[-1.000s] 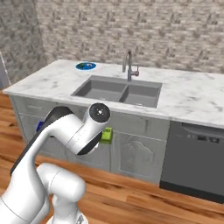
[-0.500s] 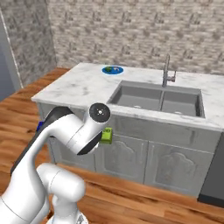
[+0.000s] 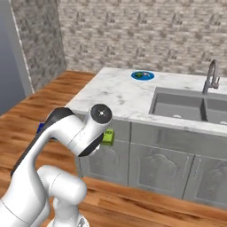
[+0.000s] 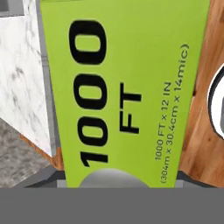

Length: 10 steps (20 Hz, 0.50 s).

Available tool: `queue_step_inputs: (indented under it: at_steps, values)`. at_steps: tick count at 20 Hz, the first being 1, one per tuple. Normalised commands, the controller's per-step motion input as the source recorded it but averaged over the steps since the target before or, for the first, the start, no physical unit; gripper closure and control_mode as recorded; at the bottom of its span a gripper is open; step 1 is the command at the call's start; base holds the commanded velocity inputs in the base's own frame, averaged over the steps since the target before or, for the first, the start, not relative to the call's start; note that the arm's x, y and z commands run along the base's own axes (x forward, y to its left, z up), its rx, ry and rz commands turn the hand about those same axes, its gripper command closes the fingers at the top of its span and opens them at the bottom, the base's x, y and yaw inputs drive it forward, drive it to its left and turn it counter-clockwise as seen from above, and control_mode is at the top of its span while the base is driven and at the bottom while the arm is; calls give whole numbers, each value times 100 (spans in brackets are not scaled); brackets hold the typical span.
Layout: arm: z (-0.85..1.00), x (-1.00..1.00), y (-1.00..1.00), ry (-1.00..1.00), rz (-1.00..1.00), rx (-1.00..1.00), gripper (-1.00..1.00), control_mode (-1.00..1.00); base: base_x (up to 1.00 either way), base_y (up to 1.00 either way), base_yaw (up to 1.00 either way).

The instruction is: Retrieve the tupperware and aluminum foil from the cabinet and place them on the dining counter near the plate with shrimp and avocado to prepare for storing leftovers.

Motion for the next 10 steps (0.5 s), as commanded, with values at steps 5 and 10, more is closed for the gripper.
queue_step_inputs:
  at_steps: [5,10]
  values:
    - [0,0,0,0,0,0,100,100,27,100,-11]
    - [0,0,0,0,0,0,100,100,28,100,-24]
